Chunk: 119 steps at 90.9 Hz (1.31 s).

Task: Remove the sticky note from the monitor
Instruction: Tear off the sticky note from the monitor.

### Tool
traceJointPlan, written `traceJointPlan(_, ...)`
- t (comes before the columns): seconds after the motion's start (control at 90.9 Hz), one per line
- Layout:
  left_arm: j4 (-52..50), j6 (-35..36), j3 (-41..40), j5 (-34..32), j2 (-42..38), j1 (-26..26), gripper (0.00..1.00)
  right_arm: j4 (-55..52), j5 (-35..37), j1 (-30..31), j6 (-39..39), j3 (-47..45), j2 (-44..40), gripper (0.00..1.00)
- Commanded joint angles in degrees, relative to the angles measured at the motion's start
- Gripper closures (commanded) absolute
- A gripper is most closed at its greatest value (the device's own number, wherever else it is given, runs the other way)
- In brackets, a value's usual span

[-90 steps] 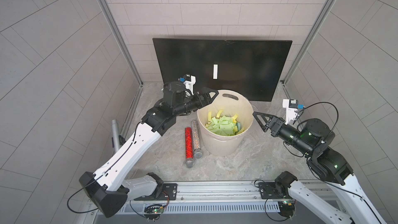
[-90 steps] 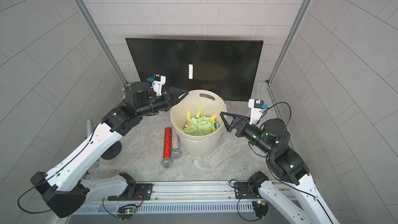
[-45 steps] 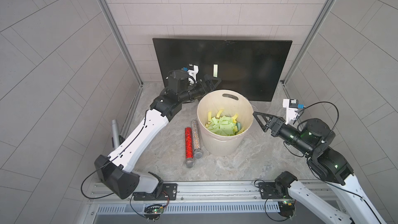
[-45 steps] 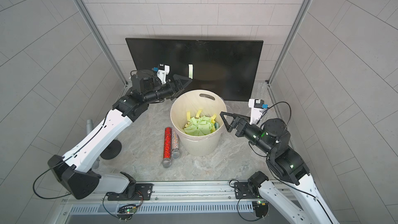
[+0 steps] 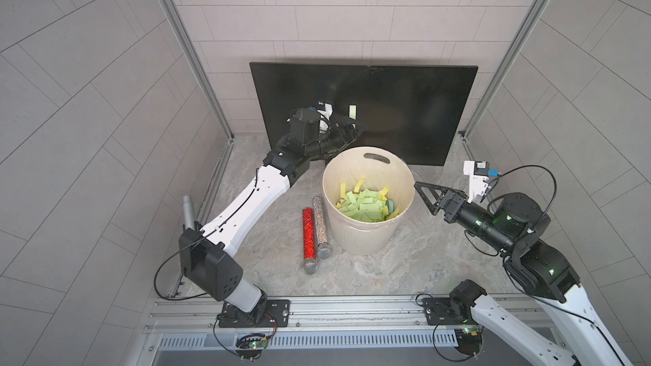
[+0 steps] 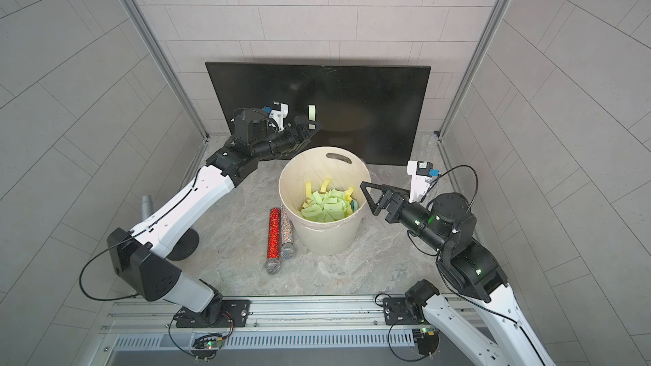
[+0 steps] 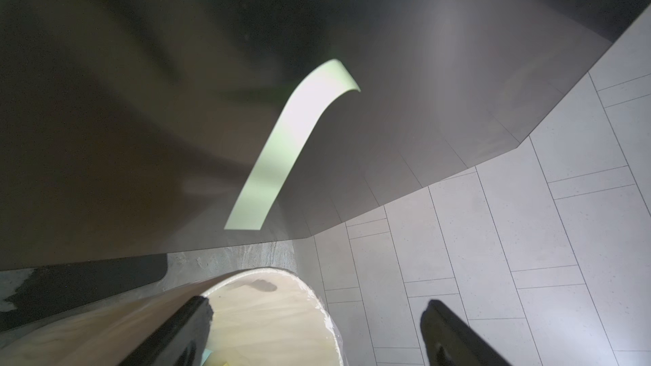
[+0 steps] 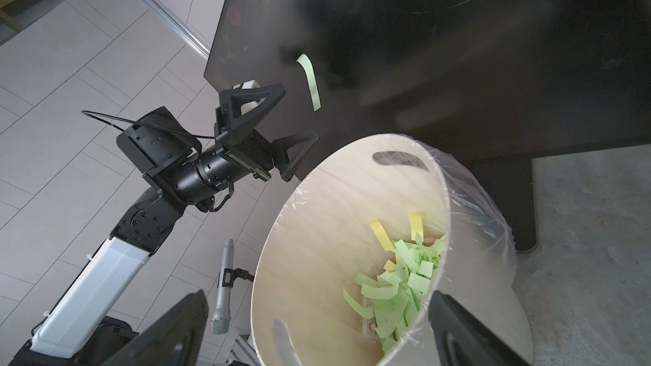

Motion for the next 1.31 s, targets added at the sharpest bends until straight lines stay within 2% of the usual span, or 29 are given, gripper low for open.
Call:
traceJointPlan(0.0,3.2,0.2,1.9,-0.8,0.8,0.4,0.07,0.3,-0.5,-0.4,-0.9,1.4,0.0,0.0)
traceJointPlan(1.112,5.2,0.5,5.5,-3.6,5.3,1.4,0.28,0.4,-0.9,-0.9,-1.4,1.8,-0.4,0.0)
traceJointPlan(1.299,5.3,0.0,5.7,-4.1,5.5,1.4,0.36,0.0,-0.9,-1.0,-1.7,2.2,-0.4,0.0)
